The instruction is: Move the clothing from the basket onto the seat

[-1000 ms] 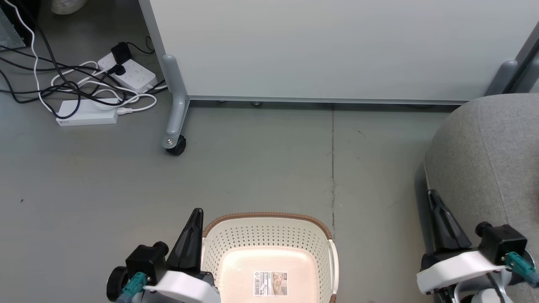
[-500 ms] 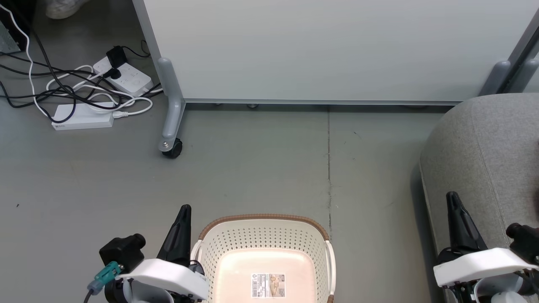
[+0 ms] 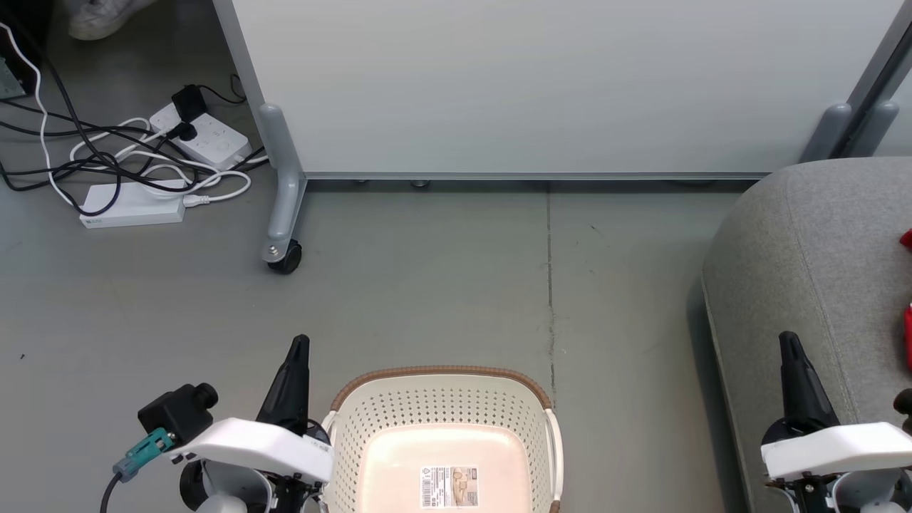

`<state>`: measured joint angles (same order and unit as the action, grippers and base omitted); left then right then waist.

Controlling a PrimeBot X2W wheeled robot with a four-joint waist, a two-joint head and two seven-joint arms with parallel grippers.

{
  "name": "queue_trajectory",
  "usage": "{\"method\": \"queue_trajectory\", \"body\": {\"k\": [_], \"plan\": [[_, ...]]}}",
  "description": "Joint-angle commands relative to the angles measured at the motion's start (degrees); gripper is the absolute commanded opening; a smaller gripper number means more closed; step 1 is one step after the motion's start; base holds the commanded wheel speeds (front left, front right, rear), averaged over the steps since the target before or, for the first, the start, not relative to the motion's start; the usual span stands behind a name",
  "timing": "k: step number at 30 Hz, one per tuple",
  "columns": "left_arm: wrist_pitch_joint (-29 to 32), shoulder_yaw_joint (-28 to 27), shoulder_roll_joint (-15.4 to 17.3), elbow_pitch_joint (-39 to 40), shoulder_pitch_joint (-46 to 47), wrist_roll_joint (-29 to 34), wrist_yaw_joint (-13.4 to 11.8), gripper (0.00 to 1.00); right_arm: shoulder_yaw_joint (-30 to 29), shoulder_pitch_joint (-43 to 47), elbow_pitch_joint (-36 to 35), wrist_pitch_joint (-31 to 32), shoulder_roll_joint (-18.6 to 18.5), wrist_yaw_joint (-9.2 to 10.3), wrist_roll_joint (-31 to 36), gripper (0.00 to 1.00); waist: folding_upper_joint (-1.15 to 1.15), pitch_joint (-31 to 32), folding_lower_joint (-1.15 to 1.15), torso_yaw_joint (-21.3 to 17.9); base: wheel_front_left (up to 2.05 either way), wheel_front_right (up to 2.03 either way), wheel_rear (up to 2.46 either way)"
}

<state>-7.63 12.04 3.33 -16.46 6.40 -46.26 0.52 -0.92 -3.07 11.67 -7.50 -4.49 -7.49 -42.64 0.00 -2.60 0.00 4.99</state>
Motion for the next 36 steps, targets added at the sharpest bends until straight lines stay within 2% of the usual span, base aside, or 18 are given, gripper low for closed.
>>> {"method": "queue_trajectory", "body": {"k": [1, 16, 36], "plan": [[0.2, -0.5, 0.5, 0.5, 1.8, -1.6, 0.4, 0.0, -0.5, -0.4, -1.1, 0.4, -0.4, 0.0, -1.7, 0.0, 0.0, 0.0, 0.0, 0.0, 0.0, 0.0, 0.0], [3.1, -2.2, 0.8, -0.9, 3.6, -13.3, 2.0, 0.0, -3.0, 0.6, -2.0, 3.0, -0.3, 0.0, -13.8, 0.0, 0.0, 0.5, 0.0, -0.9, 0.0, 0.0, 0.0], [6.1, -4.0, 1.0, -2.1, 5.4, -24.8, 3.5, 0.0, -5.2, 1.9, -3.0, 5.4, -0.5, -0.01, -26.2, 0.0, 0.0, 1.1, 0.0, -1.9, 0.0, 0.0, 0.0]]}}
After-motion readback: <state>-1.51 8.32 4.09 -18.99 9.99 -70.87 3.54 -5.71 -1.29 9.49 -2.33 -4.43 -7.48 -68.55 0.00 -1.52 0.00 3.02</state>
